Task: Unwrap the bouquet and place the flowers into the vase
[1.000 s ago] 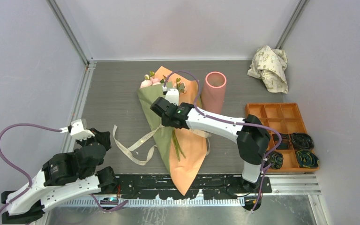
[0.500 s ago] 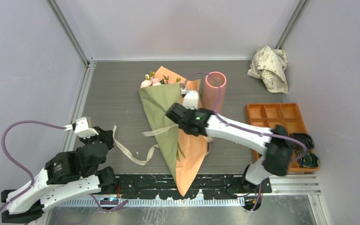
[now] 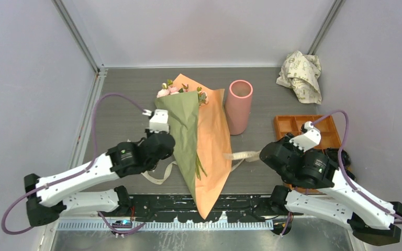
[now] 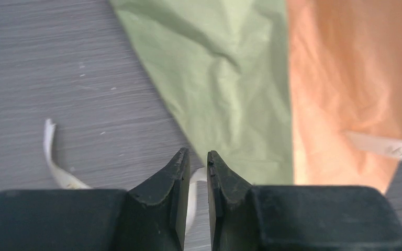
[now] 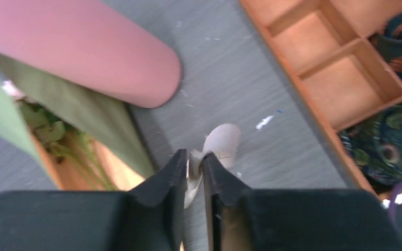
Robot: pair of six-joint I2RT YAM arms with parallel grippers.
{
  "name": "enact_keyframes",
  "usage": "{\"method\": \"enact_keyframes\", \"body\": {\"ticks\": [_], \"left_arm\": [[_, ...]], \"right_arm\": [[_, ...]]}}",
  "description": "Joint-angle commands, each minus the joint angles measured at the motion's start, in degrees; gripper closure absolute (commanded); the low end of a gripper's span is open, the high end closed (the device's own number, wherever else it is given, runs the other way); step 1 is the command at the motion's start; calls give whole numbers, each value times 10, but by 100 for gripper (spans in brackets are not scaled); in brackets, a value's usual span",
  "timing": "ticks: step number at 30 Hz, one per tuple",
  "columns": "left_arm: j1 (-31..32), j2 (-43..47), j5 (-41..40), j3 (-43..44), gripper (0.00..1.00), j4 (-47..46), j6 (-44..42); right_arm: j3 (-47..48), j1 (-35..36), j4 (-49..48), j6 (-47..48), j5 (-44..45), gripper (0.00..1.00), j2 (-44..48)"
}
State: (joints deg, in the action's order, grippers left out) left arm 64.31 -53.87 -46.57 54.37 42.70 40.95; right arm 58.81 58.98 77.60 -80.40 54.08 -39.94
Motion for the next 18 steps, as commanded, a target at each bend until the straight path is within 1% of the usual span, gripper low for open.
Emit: {"method": "enact_keyframes", "body": {"ticks": [1,4,6,7,8,10,16,18], "left_arm": [[-3,-79,80,74,80,-87,-61],[-3,-138,120,116,80,-102,-78],[-3,-174,146,139,80,-108,-80],[-2,-191,160,149,80,-111,-79],[-3,-208,172,158,80,-114,-76],[-2,-239,190,171,80,-115,-60],[-2,-337,197,200,83,-100,-17],[-2,-377,193,216,84,-91,-9]], "right_arm": [[-13,1,110,-139,27,64,-3],[12,1,137,-144,39,37,-31],[35,2,145,-122,51,22,-52],[47,2,146,-115,56,18,-59],[57,2,142,-95,61,16,-62],[74,1,110,-54,68,15,-59],[94,2,-22,91,76,16,-2],[96,1,-52,123,76,17,15]]}}
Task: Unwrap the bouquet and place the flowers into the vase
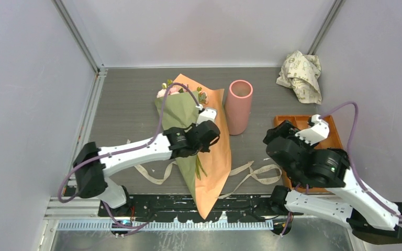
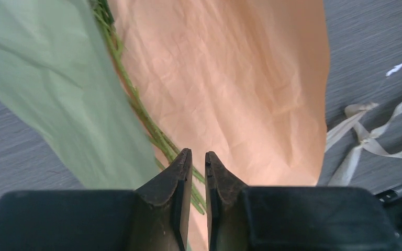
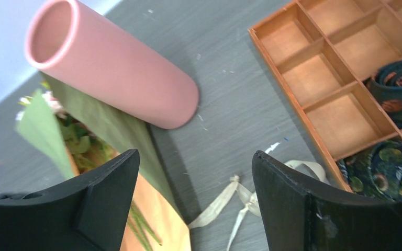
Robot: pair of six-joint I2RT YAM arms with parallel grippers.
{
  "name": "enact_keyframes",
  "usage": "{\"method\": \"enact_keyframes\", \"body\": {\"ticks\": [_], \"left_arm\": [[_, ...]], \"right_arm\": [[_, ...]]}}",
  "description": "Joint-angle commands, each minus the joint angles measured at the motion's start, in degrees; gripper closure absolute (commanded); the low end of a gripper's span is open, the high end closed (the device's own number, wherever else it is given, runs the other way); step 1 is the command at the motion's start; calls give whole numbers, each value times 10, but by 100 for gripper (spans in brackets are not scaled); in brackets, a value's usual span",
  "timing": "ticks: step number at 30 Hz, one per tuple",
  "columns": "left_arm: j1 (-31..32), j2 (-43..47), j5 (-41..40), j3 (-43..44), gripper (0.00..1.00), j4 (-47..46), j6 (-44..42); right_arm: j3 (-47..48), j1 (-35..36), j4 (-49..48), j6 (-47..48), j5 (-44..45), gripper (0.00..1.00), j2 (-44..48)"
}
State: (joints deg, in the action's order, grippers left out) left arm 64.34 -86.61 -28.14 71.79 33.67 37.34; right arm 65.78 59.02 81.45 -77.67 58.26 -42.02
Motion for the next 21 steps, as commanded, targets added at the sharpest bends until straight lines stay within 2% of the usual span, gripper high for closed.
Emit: {"method": "enact_keyframes", "body": {"ticks": [1,6,11,15,21], "left_arm": [[-2,-75,1,53,85,14,34],[-2,-177,-49,102,90,59,68],[-15,-198,-117,94,91,95,113],[-59,-120,-146,11,91,124,146],[-145,88,-159,-159,88,146,215]], "right_arm": [[29,1,-101,106,34,17,39],[48,1,-120,147,22,16,29],[57,1,-142,191,-13,16,-2],[67,1,-177,229,-42,16,-27],[88,1,-248,288,-79,16,-74]]}}
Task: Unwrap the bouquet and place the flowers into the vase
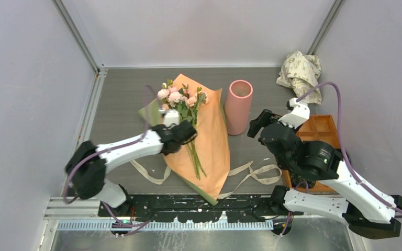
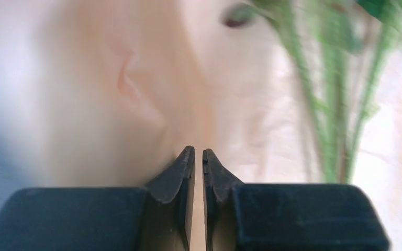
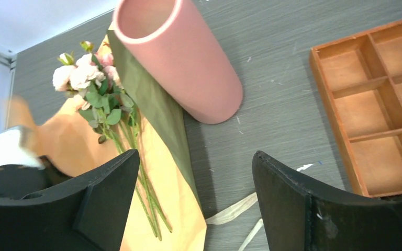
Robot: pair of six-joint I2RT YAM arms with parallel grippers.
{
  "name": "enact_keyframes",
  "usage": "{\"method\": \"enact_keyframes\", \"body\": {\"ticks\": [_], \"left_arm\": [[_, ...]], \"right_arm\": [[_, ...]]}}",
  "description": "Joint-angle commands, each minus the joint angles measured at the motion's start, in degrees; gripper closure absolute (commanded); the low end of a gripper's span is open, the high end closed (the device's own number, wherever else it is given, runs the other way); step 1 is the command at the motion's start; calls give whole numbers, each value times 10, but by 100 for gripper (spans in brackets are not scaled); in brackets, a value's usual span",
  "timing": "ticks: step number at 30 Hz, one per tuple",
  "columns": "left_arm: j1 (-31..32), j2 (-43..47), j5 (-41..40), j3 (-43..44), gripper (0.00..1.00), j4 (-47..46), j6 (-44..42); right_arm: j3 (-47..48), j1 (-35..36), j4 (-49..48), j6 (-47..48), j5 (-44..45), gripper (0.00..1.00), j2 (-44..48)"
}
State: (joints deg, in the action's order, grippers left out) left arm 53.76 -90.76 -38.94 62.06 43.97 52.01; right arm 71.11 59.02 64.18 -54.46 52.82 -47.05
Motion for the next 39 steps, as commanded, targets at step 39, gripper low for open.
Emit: {"method": "enact_keyframes", "body": {"ticks": [39], "left_arm": [[-41,394,-113,40,78,71,-162]], "right_arm": [[706,-152,-63,235,-459,47,-934]]}}
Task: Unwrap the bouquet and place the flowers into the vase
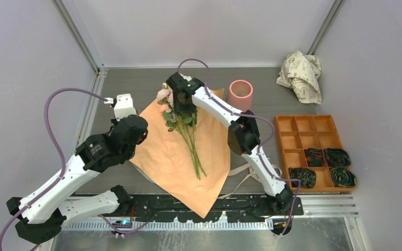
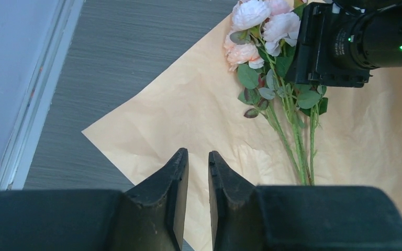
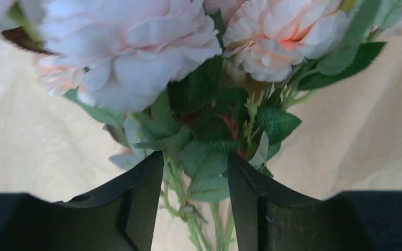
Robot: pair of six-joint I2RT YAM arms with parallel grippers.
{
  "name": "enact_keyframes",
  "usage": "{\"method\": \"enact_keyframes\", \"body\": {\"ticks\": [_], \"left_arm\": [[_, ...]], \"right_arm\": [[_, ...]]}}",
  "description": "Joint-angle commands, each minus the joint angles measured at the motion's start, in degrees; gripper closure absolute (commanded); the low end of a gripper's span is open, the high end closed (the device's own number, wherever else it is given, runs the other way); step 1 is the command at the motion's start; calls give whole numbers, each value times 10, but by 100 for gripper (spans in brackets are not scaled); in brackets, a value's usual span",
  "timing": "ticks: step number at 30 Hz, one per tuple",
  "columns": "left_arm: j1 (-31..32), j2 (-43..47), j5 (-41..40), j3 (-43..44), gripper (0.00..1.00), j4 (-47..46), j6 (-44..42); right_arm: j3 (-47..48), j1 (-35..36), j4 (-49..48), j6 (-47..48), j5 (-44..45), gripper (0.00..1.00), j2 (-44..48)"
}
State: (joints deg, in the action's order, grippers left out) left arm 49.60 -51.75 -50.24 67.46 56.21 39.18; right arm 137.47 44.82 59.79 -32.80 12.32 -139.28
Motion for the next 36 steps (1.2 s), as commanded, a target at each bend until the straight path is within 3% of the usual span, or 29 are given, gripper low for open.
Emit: {"method": "enact_keyframes", "body": {"ticks": [1,7,12,17,36], "left_arm": [[1,3,4,-19,77,-56,-32],[0,17,28,-48,75,-73,-22],[0,30,35,-67,75,-64,-4],[0,44,49,-85,75,-59,18],[0,71,67,-98,77,-53,23]], "right_arm": [[44,-12,-20,18,-61,48,-18],[-2,-12,-53,12,-79,56,-16],[-36,-12,-78,12,-90,83,-6],[-28,-13,-72,17,-83,99,0],[-60,22,-78,89,7,99,273]]}}
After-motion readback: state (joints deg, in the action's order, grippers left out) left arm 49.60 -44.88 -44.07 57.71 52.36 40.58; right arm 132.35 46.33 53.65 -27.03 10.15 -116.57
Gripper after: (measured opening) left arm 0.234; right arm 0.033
